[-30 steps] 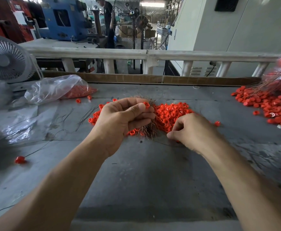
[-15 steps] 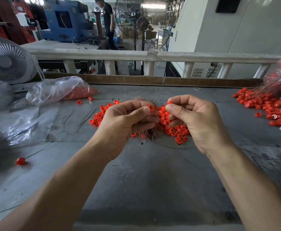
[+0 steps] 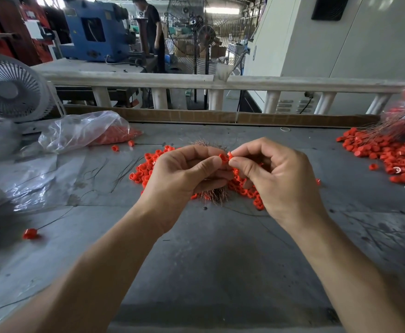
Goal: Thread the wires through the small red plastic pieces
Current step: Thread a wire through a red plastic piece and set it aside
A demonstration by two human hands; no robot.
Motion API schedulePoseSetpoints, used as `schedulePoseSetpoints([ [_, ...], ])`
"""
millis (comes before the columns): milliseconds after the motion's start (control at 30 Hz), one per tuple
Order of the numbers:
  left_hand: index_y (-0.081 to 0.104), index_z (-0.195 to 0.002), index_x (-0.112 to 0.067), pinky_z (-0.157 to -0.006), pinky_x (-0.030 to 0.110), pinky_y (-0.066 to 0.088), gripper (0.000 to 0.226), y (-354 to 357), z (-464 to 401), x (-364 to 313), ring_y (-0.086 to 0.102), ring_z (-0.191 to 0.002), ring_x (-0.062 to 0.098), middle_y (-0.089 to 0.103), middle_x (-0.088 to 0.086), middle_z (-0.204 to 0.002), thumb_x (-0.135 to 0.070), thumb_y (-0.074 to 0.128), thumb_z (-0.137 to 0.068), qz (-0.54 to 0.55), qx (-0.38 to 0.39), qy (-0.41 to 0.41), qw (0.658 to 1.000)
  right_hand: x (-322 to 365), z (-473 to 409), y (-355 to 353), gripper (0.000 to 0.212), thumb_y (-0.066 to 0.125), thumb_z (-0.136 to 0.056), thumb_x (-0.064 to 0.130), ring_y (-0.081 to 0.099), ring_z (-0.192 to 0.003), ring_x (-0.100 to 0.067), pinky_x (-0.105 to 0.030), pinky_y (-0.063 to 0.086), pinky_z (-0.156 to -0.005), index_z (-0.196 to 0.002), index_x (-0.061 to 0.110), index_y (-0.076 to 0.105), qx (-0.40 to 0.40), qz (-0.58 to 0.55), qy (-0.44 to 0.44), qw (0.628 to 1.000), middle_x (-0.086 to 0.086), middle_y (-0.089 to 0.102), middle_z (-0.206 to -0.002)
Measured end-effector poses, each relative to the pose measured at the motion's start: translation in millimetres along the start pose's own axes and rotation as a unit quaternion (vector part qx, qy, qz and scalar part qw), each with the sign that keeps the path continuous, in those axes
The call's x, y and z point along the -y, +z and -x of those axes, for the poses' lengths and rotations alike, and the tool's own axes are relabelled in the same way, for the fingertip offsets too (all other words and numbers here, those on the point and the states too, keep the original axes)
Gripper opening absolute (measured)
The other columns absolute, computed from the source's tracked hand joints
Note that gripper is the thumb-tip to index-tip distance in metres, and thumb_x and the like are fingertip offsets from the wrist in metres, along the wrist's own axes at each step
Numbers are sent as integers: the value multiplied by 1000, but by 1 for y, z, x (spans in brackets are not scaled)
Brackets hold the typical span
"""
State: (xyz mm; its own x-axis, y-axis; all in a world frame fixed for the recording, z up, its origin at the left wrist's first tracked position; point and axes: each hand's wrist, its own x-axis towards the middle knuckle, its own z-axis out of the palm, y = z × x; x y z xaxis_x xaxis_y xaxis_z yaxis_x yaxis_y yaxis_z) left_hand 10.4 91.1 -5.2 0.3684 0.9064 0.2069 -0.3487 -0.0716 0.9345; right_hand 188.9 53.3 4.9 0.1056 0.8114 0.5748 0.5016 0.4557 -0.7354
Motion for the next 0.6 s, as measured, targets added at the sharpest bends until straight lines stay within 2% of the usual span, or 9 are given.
schedulePoseSetpoints([
  [133,74,-103,-7,-76,28,61,22,2,1,-1,76,-90,28,77,18,-95,-17,71,-83,-30,3,14,999,2,0,-1,6,80,-87,20,67,-73,-10,-31,56,-69,-91,17,78,-2,29,-27,999,11,72,-80],
  [267,71,-106,-2,-76,28,61,22,5,2,0,76,-89,28,76,20,-93,-11,68,-87,-55,-1,29,998,4,-1,-1,7,80,-86,19,68,-81,-9,-23,54,-73,-91,14,79,-6,60,-60,996,8,73,-85],
  [367,70,-108,0,-78,30,62,18,5,2,1,76,-90,31,76,22,-94,-5,66,-91,-78,-4,44,996,4,-1,0,8,81,-86,18,66,-76,-5,-13,49,-67,-90,11,79,-3,81,-80,994,8,71,-83],
  [433,70,-109,0,-78,30,62,17,6,2,2,76,-91,33,76,21,-94,-2,65,-92,-88,-8,52,995,4,-2,0,7,81,-86,16,65,-77,-6,-9,46,-68,-90,11,79,0,98,-92,991,7,71,-84],
  [600,72,-104,-6,-76,27,61,14,6,2,3,77,-87,28,77,17,-91,0,66,-93,-117,-21,67,991,4,-2,-1,6,77,-89,13,65,-81,-5,-8,45,-73,-95,11,79,23,133,-98,986,6,71,-88],
])
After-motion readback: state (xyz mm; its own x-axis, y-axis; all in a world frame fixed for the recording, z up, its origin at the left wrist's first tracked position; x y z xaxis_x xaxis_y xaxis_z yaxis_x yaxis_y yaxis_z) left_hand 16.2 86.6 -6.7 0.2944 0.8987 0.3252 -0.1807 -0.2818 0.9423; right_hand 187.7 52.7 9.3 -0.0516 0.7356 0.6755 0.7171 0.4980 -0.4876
